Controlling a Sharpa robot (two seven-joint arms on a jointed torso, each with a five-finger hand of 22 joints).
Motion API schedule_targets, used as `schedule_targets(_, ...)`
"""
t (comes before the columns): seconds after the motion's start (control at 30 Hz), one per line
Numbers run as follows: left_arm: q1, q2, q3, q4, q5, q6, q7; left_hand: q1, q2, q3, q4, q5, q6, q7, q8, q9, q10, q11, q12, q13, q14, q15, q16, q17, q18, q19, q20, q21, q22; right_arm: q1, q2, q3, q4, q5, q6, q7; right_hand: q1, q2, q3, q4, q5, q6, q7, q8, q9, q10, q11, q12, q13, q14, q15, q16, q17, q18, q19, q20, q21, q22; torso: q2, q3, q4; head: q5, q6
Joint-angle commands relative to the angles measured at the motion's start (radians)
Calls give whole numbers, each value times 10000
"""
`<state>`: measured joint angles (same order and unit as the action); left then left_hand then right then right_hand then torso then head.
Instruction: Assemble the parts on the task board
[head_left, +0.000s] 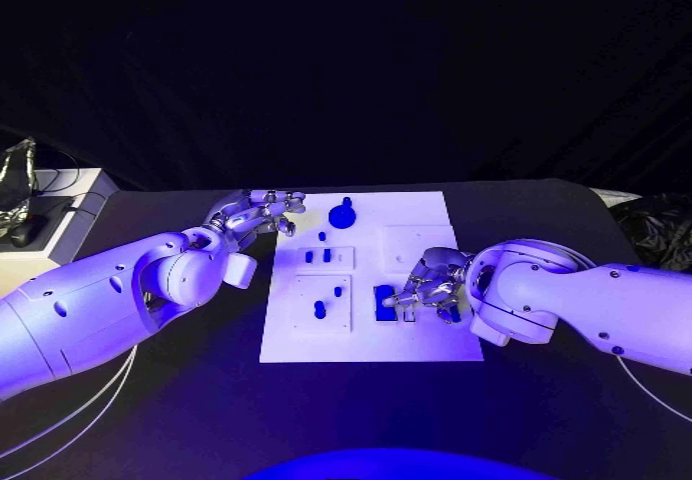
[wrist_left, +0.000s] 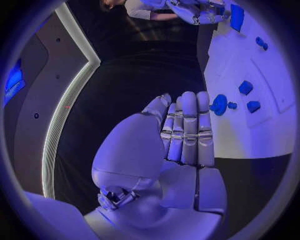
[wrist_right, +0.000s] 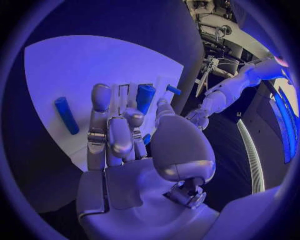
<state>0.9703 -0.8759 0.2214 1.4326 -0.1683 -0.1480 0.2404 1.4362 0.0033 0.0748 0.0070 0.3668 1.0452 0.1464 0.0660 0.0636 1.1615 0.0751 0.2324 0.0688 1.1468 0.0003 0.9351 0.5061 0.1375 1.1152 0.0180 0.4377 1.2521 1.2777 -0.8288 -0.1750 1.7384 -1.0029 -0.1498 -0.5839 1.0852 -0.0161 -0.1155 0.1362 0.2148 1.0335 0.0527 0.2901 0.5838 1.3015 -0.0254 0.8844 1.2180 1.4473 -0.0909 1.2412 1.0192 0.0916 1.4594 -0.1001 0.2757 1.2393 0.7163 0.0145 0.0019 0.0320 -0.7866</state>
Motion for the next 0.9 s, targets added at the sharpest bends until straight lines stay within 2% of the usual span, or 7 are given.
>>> schedule_targets(0.03,-6,2,6,31,23,141,52,-16,-6,-16,63,26,-76,8,10,14,-85,15,43,-4,-1,74,-26,-13,-23,55,-18,-48,9,-10,-187,1,171,-152,-374,840,154,38,341,-588,-82,66,-17,80,87,51,-30,81,34,9,15,-30,-7,46,475,-11,43,23,-1,-1,-7,15,13)
schedule_targets(0.13,-17,-1,6,32,23,140,55,-16,-6,-16,63,26,-76,8,10,14,-85,15,43,-4,-1,74,-26,-13,-23,55,-18,-48,9,-10,-475,11,322,-113,-629,1156,256,68,423,-901,241,76,-12,82,97,73,-39,125,59,5,15,-34,-12,43,477,-11,59,32,0,0,-4,16,16)
schedule_targets(0.27,-29,1,5,36,23,136,67,4,-6,-6,57,26,-71,6,12,14,-80,10,53,-3,1,71,-28,-18,-23,63,-19,-64,24,11,-912,57,422,38,-752,1391,169,44,388,-931,432,87,-15,68,88,83,-42,143,70,7,14,-20,5,42,479,-11,88,46,-4,-3,-7,1,35)
schedule_targets(0.43,-38,16,5,35,24,130,95,4,-6,-6,57,26,-71,6,12,14,-80,10,53,-3,1,71,-28,-18,-23,63,-19,-64,24,116,-1481,89,331,138,-205,1454,280,156,424,-1100,829,104,-10,11,43,92,-42,158,86,5,10,-1,30,37,477,-14,149,78,-6,-13,-6,-50,65)
schedule_targets(0.5,-41,31,6,35,24,135,111,4,-6,-6,57,26,-71,6,12,14,-80,10,53,-3,1,71,-28,-18,-23,63,-19,-64,24,151,-1678,93,240,136,255,1538,290,267,381,-1212,831,206,-5,-184,-121,107,-40,126,73,2,13,-13,18,31,461,-7,132,95,-1,-11,-2,-89,70)
schedule_targets(0.7,-56,60,7,46,24,160,153,8,-22,-14,50,22,-58,-5,14,15,-74,5,60,-3,-3,69,-28,-20,-25,64,-20,-76,38,194,-2180,97,110,-482,1064,1421,497,520,256,-1363,876,998,-55,-1311,-651,262,-82,31,155,-8,-31,-154,-192,-33,437,-46,-61,175,6,3,-11,-187,111)
schedule_targets(0.9,-73,75,7,43,24,171,174,8,-22,-14,50,22,-58,-5,14,15,-74,5,60,-3,-3,69,-28,-20,-25,64,-20,-76,38,189,-2372,88,98,-1378,1391,1094,513,595,232,-1296,890,1240,-98,-1577,-582,355,-125,30,232,-6,-55,-137,-187,-53,463,-72,0,258,4,3,-20,-244,122)
